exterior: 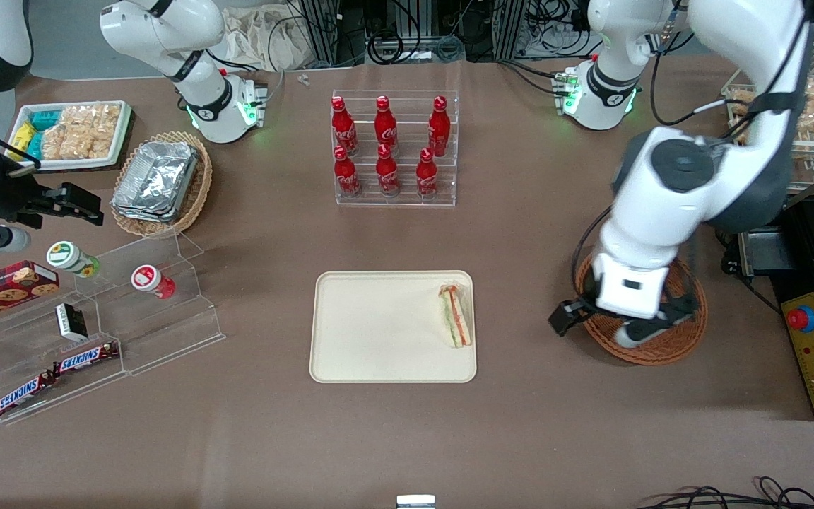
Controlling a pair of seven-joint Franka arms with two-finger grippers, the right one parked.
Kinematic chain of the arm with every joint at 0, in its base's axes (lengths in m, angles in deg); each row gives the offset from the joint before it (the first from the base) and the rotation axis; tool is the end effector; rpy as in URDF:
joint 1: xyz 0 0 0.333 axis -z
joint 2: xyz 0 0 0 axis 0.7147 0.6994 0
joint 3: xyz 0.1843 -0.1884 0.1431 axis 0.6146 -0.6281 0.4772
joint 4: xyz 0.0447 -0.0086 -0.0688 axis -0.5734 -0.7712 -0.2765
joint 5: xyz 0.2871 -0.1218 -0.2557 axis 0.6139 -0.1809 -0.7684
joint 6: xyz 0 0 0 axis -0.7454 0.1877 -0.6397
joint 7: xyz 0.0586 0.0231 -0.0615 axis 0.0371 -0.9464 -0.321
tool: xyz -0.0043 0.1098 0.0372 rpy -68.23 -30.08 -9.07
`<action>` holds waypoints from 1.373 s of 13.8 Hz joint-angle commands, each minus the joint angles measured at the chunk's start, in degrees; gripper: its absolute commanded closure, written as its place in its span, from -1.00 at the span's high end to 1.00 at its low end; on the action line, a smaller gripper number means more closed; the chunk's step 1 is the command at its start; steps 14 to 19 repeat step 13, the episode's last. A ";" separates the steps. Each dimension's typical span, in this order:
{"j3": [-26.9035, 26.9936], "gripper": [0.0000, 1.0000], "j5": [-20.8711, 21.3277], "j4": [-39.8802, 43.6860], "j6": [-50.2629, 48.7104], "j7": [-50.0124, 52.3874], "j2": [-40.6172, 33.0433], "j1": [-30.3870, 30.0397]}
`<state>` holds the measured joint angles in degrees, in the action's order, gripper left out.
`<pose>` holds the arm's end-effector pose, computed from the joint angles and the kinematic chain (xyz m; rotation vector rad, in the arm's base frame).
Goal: Place sandwich from basket to tray
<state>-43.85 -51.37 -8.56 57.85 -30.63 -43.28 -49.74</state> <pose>0.6464 -0.2093 0.4604 2.9508 0.6473 0.3432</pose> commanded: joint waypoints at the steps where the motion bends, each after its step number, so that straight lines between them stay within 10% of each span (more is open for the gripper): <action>1: 3.60 1.00 -7.13 7.12 -15.56 -13.19 -1.77 -1.25; 7: 18.38 1.00 -14.09 5.57 -38.01 -32.74 -13.54 2.53; 19: 18.30 1.00 -13.30 3.89 -40.05 -32.66 -17.51 3.59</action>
